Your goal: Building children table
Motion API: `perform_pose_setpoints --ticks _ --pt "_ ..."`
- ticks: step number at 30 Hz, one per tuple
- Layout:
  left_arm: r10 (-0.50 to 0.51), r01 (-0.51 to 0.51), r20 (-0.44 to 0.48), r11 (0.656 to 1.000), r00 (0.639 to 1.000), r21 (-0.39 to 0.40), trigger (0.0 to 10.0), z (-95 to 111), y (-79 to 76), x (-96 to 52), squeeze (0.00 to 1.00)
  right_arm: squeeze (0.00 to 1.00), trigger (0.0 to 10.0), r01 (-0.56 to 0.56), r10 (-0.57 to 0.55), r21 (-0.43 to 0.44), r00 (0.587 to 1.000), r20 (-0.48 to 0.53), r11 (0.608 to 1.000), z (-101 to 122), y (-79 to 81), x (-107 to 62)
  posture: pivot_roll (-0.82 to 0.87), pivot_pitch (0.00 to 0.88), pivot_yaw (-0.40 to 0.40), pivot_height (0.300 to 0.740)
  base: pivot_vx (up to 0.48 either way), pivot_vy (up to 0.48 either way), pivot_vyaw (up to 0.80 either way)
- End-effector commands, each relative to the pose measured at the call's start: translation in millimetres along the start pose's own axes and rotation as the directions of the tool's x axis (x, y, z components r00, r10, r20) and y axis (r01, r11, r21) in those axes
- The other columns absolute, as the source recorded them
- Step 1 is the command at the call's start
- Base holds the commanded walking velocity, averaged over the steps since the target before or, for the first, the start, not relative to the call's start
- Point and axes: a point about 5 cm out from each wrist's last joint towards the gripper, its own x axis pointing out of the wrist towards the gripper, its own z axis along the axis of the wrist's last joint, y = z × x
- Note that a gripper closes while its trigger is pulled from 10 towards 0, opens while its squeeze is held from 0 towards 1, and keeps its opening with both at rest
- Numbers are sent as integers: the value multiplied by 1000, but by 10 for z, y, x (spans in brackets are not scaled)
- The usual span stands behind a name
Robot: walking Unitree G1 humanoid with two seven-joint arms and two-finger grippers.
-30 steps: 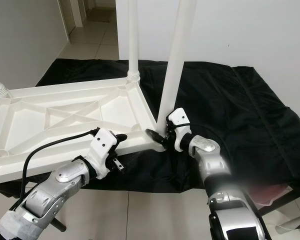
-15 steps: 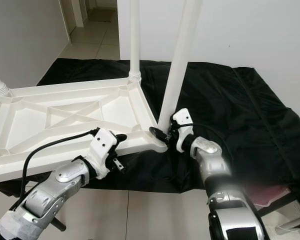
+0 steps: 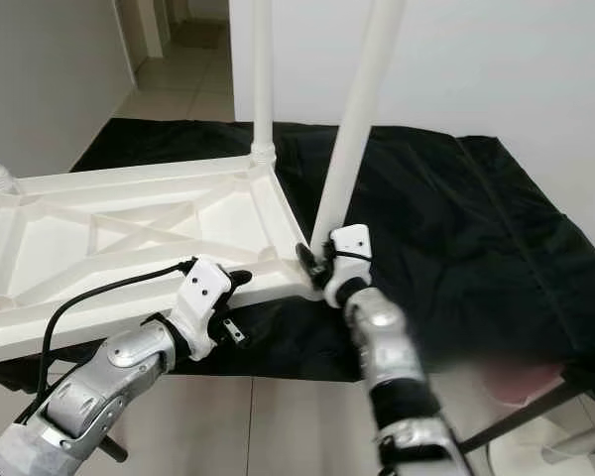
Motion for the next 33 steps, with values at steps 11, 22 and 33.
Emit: perform_pose_setpoints --ticks 11,22,33 --pt "-101 101 -10 995 995 1 10000 1 -56 -9 0 0 10000 204 -193 99 975 -111 974 -192 250 -132 35 25 -36 740 0 0 0" --pt "-108 108 -9 994 994 5 10000 1 -39 19 0 1000 10000 205 -200 76 977 -71 976 -52 180 -134 24 10 -24 740 0 0 0" --pt "-111 111 -6 994 994 11 10000 10 -31 31 0 0 10000 52 -47 75 997 -64 996 -33 -76 -124 29 0 -20 740 0 0 0"
